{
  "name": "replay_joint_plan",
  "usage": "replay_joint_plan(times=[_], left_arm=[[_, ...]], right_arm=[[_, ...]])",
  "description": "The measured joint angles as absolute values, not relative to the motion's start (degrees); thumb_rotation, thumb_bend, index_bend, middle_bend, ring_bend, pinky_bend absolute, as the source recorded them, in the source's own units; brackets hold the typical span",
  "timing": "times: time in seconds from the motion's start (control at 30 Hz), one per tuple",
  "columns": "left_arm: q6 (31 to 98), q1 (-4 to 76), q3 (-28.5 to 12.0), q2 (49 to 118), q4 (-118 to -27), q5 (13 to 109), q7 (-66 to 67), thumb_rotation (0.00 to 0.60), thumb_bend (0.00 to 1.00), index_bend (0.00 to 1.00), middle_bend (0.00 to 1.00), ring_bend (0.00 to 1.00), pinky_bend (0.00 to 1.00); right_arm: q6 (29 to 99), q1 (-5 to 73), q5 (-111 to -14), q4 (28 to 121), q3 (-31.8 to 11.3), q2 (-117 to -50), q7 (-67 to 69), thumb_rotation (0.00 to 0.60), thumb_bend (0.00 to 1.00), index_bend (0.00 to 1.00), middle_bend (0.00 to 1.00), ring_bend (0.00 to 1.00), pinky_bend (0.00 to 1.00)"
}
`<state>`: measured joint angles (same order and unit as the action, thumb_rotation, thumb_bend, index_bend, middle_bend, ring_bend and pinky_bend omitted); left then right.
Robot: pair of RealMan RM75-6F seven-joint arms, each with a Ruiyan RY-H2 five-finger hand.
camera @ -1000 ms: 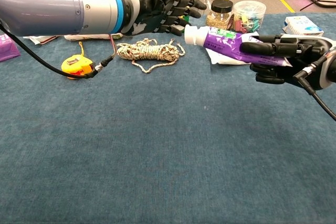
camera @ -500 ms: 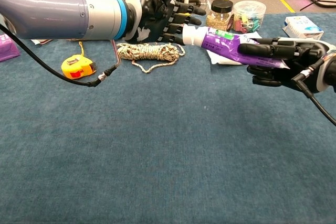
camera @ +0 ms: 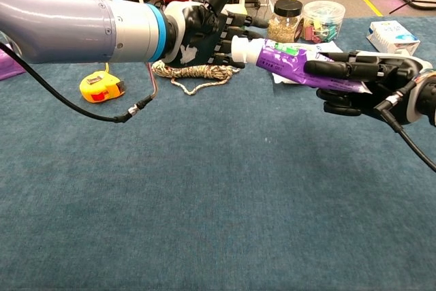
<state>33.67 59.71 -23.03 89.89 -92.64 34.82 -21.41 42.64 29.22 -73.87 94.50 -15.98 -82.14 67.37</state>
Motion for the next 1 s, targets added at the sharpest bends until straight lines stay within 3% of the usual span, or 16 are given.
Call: replay_joint_plan(times=[1.0], left_arm=[[36.75, 58.47, -25.57, 96.44, -89.95, 37.16, -23.58, 0.0, 0.06, 0.0, 0.0, 0.0, 0.0]], right_arm=[[42.94, 30.55, -69.19, 96.12, -17.47, -84.13, 63.04, 0.6, 0.52, 0.73, 0.8, 0.82, 0.92]])
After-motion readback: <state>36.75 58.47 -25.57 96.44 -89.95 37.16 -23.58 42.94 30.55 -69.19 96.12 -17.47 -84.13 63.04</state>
